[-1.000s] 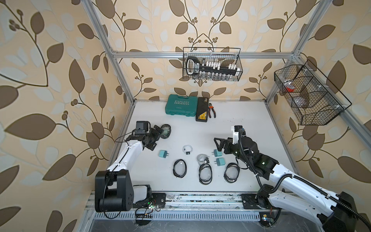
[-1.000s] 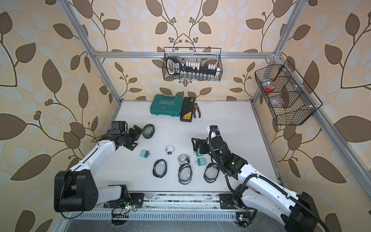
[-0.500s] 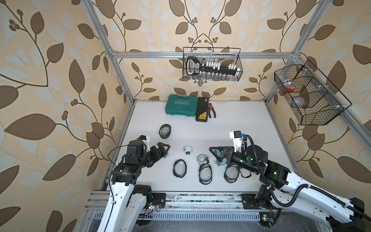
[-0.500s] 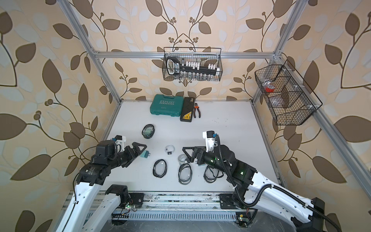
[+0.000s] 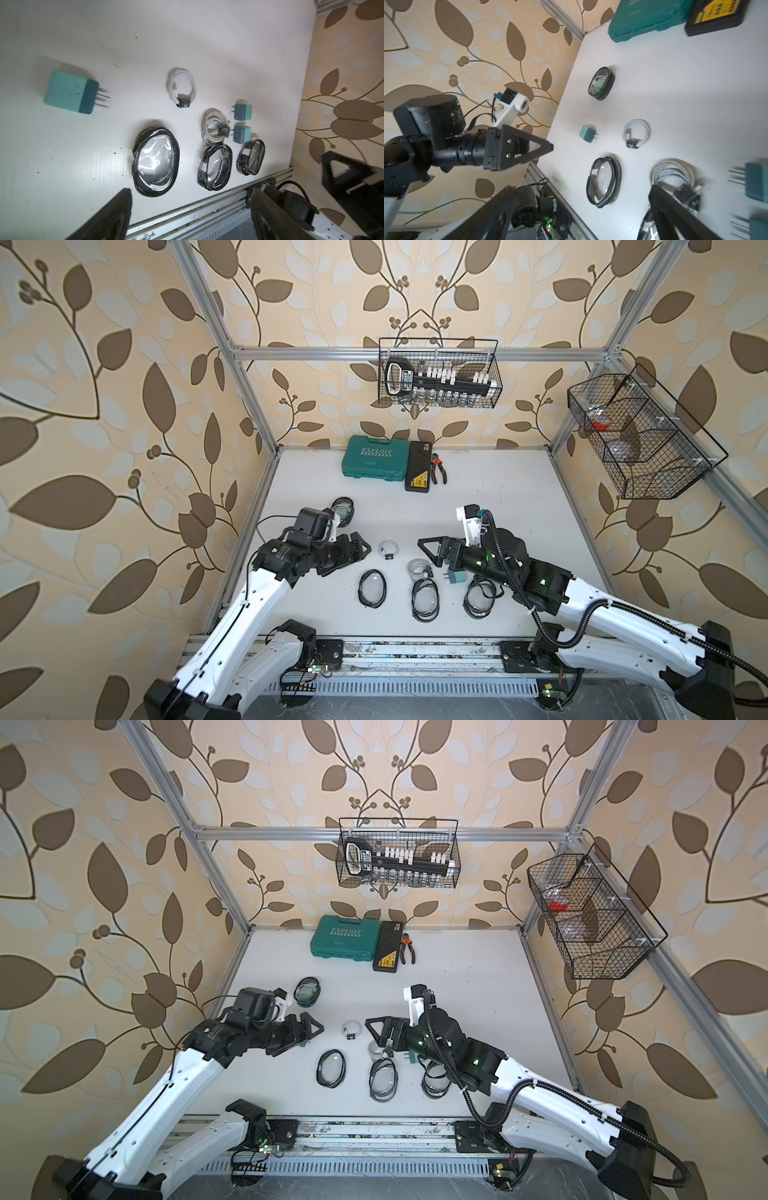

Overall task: Pack away charging kits
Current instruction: Pick up the storage bag at the center of the board.

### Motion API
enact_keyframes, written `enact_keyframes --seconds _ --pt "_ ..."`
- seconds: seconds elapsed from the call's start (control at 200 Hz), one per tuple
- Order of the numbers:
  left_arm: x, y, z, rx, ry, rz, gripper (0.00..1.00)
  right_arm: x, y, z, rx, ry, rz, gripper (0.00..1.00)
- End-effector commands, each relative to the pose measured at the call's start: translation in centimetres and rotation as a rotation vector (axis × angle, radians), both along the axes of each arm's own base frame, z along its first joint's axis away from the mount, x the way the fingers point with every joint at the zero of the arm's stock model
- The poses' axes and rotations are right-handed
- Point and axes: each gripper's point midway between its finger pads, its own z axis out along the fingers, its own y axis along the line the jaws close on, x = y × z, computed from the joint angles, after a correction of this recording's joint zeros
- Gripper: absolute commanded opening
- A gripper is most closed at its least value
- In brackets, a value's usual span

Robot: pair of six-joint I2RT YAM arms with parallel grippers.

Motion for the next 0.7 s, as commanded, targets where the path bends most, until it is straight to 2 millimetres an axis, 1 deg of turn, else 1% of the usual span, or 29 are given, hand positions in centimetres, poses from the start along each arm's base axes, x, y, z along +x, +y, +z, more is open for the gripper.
enact_keyframes --seconds 0.0,0.065,0.125,0.19,0.255,0.3,0.36,0.475,0.525,0.625,0.695 --pt "2.6 -1.2 -2.1 0.138 -0.053 -0.022 0.82 2.1 -4.5 -2.5 -0.152 -0.002 -0.238 1.0" --pt "3.3 -1.1 -3.7 0.205 -0.031 -0.026 0.77 2.4 -6.2 -3.7 -0.215 -0.011 -0.301 1.0" --pt "3.3 -1.9 -5.0 0.188 -0.002 -0.051 0.74 2.5 -6.9 -4.6 -0.254 -0.021 -0.32 1.0" --pt "3.0 -2.6 -5.6 0.181 0.012 -0.085 0.73 2.5 -8.0 -5.4 -0.289 -0.023 -0.355 1.0" --pt "2.6 -2.9 -6.1 0.249 -0.006 -0.114 0.73 2.5 -9.0 -6.3 -0.318 -0.023 -0.385 1.0" --pt "2.1 -3.5 -6.5 0.29 -0.02 -0.148 0.73 2.5 -9.5 -7.0 -0.329 -0.012 -0.4 1.0" --pt "1.5 -4.3 -7.0 0.33 -0.03 -0.185 0.73 2.4 -9.7 -7.6 -0.331 0.005 -0.407 1.0" --pt "1.1 -4.4 -8.6 0.377 0.025 -0.189 0.67 2.1 -9.8 -8.7 -0.336 0.033 -0.401 0.98" --pt "1.0 -4.4 -9.4 0.395 0.045 -0.198 0.66 2.0 -10.1 -9.0 -0.342 0.045 -0.411 0.97" --pt "0.4 -4.0 -11.0 0.466 0.069 -0.226 0.66 1.7 -10.4 -9.3 -0.339 0.052 -0.415 0.97" --pt "0.4 -3.3 -11.4 0.518 0.069 -0.225 0.66 1.6 -10.4 -9.5 -0.336 0.054 -0.407 0.97"
